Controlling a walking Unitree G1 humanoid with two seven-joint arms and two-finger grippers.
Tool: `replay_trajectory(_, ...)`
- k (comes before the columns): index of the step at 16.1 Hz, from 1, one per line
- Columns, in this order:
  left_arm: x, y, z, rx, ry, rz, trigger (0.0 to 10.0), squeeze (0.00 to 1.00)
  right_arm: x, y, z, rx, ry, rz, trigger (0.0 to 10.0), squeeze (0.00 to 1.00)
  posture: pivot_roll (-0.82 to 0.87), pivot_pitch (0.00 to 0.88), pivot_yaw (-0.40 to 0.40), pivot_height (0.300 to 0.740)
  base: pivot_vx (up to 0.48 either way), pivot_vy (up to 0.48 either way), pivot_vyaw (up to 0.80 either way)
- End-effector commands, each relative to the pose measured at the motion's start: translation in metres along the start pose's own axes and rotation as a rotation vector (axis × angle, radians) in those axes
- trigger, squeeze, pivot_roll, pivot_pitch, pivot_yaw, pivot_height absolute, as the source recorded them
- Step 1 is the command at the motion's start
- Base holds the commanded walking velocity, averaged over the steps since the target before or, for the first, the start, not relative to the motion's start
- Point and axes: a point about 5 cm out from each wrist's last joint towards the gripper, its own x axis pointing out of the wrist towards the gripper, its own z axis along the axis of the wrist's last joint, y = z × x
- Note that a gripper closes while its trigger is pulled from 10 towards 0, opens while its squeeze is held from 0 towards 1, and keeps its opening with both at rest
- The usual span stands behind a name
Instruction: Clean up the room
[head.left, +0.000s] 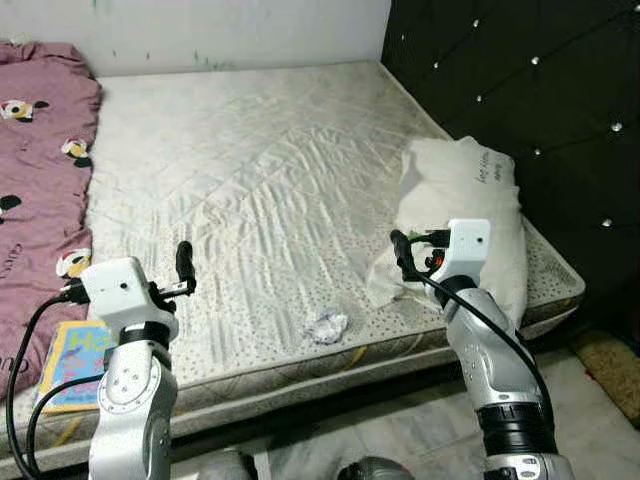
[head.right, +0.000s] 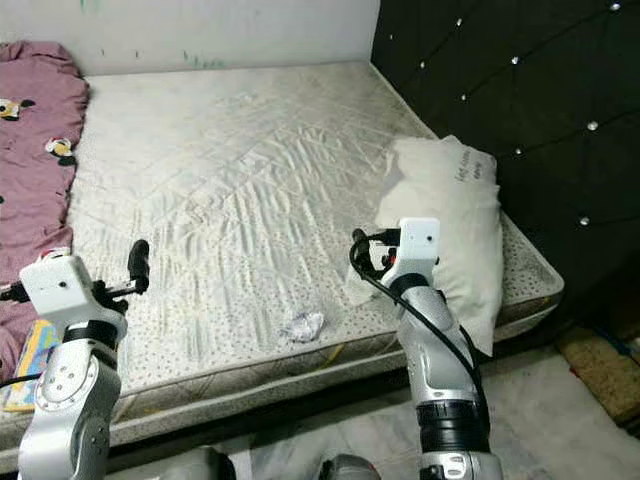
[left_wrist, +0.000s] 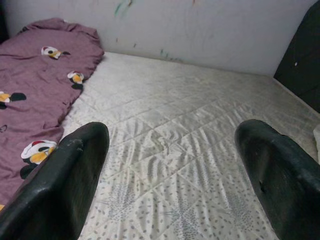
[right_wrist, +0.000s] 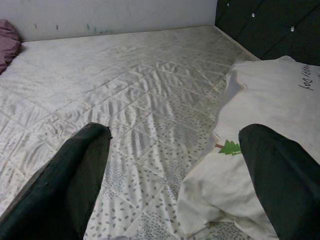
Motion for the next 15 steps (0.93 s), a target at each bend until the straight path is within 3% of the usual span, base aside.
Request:
replay_trajectory(1,0.0,0.002,-0.001,0.01,0.003,0.019,10.0,0.0,0.002,0.002,0.003,-0.016,-0.01,0.009,10.0,0.0,-0.02,0.0,-0.058,0.66,0.0,0.0,0.0)
replay_trajectory(8,0.004,0.009,-0.003,0.039,0.011,0.112,10.0,0.0,0.009,0.004,0.005,-0.04,-0.002,0.026,10.0,0.0,-0.01,0.0,-0.078,0.655,0.0,0.0,0.0)
replay_trajectory(10,0.006,0.018,-0.005,0.088,0.019,0.16,10.0,0.0,0.01,0.005,0.004,-0.052,0.001,0.045,10.0,0.0,-0.01,0.0,-0.081,0.655,0.0,0.0,0.0)
replay_trajectory(12,0.005,0.027,-0.01,0.081,0.052,0.188,10.0,0.0,0.009,0.009,0.006,-0.053,-0.013,0.083,10.0,0.0,-0.01,0.0,-0.078,0.655,0.0,0.0,0.0)
replay_trajectory(15,0.002,0.032,-0.011,0.088,0.063,0.192,10.0,0.0,0.009,0.013,0.008,-0.079,-0.025,0.109,10.0,0.0,-0.01,0.0,-0.075,0.655,0.0,0.0,0.71)
